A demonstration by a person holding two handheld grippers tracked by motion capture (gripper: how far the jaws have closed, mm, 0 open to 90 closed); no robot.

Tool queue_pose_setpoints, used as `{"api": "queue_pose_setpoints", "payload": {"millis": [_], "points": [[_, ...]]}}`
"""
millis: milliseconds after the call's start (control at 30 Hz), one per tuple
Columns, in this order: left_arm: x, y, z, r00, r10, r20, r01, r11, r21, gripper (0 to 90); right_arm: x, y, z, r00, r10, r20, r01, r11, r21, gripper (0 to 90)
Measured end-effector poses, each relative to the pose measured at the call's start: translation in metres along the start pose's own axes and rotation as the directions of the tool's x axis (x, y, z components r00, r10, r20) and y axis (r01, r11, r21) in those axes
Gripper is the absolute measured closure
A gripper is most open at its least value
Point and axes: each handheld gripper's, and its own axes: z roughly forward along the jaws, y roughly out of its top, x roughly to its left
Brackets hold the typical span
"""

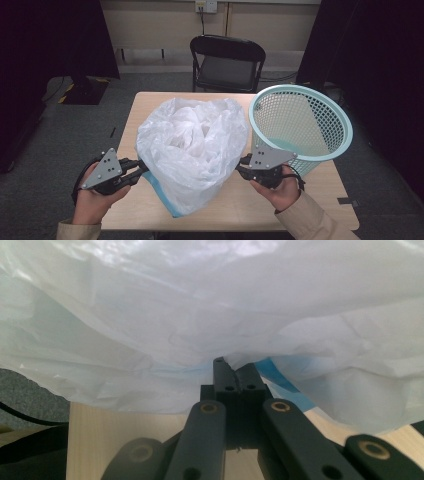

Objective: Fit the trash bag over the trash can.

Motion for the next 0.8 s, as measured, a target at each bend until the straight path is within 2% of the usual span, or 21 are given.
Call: {"api": "queue_pose_setpoints", "payload": {"millis": [433, 800], "points": [[0.006, 0.032, -0.002, 0.9989, 0.047, -0.011, -0.047, 0.9985, -0.027, 85.5, -0.004, 0.034, -0.020, 0.9978, -0.058, 0.031, 0.058, 0.998, -0.023, 90.0], [0.005, 0.066, 0.012, 0.9955, 0.094, 0.010, -0.093, 0.9948, -0.039, 85.6, -0.013, 0.048, -0.047, 0.9933, -0.078, 0.085, 0.081, 0.996, -0.035, 90.0]]}}
